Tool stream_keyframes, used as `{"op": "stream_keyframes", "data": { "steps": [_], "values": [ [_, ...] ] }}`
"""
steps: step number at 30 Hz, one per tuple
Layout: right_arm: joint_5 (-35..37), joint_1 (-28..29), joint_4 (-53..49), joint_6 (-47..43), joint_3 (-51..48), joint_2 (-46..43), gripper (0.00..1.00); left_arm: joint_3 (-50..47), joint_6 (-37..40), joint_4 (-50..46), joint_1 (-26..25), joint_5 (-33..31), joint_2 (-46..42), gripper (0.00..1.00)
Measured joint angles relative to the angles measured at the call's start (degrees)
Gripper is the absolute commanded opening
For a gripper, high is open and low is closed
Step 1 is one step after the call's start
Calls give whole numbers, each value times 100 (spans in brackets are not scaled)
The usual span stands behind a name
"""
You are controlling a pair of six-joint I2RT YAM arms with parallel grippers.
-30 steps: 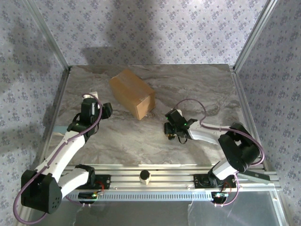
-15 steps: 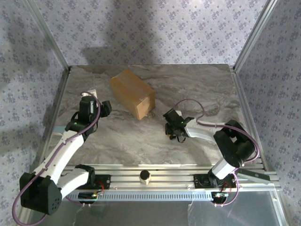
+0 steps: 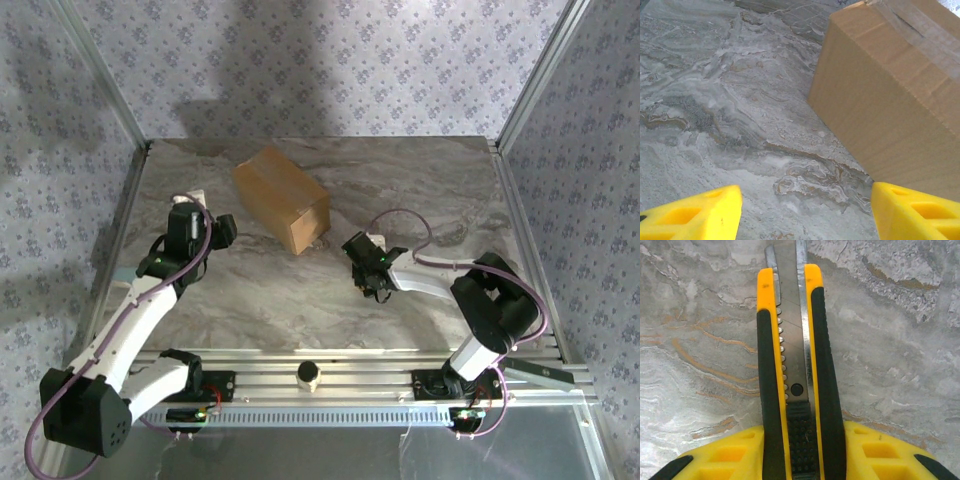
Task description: Unpack the express box
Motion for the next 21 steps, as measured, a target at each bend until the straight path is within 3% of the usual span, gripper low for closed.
{"op": "stream_keyframes", "data": {
  "steps": [11,21],
  "values": [
    [20,0,-321,-4,98,-39,23,214,-35,-243,-4,216,-195,67],
    [68,-76,-564,-227,361,-291,22,407,-79,-402,-101,376,-203,58]
  ]
}}
